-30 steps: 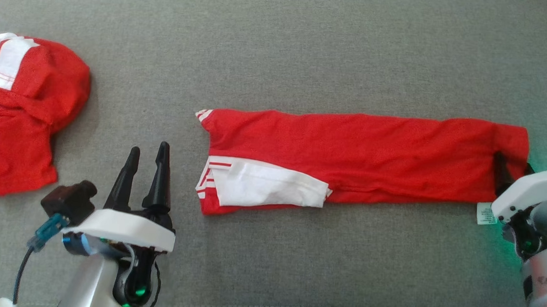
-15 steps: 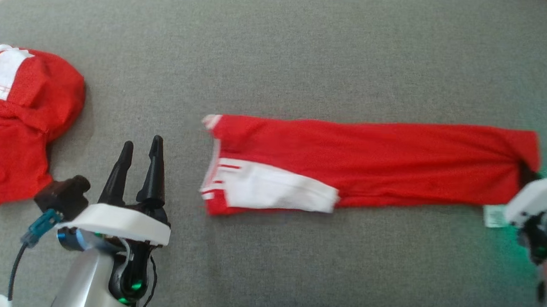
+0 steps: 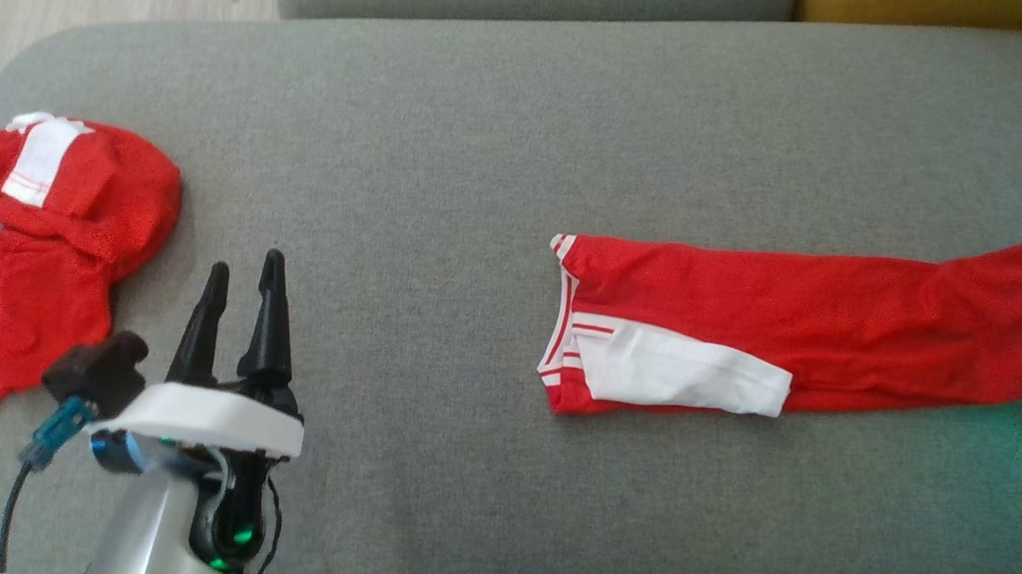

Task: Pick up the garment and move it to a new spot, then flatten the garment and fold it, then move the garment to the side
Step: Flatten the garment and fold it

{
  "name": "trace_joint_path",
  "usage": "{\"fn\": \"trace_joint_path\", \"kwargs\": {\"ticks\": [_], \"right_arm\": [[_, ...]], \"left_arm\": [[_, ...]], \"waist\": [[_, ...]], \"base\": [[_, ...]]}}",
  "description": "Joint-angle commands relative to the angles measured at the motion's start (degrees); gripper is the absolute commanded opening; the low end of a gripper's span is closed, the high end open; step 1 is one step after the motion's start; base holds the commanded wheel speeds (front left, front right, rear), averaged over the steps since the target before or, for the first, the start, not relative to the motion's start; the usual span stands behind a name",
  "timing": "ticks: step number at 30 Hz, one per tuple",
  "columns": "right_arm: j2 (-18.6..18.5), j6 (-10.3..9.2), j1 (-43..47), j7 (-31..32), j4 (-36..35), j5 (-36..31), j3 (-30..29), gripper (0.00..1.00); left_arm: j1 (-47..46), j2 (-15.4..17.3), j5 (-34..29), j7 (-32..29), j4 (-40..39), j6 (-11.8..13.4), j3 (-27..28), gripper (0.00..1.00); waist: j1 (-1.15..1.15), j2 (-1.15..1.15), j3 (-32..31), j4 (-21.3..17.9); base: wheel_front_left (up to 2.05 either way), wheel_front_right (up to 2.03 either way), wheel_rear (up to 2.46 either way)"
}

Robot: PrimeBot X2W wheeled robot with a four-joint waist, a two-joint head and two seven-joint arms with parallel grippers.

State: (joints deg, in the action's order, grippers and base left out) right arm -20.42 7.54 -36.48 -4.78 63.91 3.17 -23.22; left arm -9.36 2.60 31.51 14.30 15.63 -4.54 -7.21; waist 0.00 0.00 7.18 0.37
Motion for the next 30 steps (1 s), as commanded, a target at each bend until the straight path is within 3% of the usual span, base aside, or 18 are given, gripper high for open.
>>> {"fn": "trace_joint_path", "kwargs": {"ticks": [1, 8, 14, 23, 30], "right_arm": [[0.2, -0.05, -1.6, 0.0, -1.4, -0.8, 0.7, 0.00], [9.8, -0.05, -3.8, 2.5, -4.7, 0.7, 2.2, 0.00], [16.7, -0.05, -2.0, 6.3, -11.3, 7.0, 8.7, 0.00], [17.5, -0.05, 8.0, 13.3, -27.2, 27.2, 27.2, 0.00], [17.5, -0.05, 12.5, 12.8, -32.4, 36.4, 34.5, 0.00]], "left_arm": [[-0.2, 0.3, 0.4, 0.7, -1.9, 0.1, 1.9, 1.00], [1.4, 0.3, 0.6, 0.7, -2.0, 0.5, 1.9, 1.00], [2.9, 0.3, 1.1, 0.7, -1.6, 0.8, 1.3, 1.00], [4.3, 0.3, 1.8, 0.7, -1.7, 1.2, 0.8, 1.00], [5.0, 0.3, 2.4, 0.7, -1.6, 1.3, 0.0, 1.00]], "waist": [[0.00, 0.00, -0.6, -0.2], [0.00, 0.00, -3.7, -1.1], [0.00, 0.00, -6.6, -1.4], [0.00, 0.00, -8.3, -0.8], [0.00, 0.00, -8.1, 0.0]], "base": [[0.00, 0.00, 0.00], [0.00, 0.00, 0.00], [0.00, 0.00, 0.00], [0.00, 0.00, 0.00], [0.00, 0.00, 0.00]]}}
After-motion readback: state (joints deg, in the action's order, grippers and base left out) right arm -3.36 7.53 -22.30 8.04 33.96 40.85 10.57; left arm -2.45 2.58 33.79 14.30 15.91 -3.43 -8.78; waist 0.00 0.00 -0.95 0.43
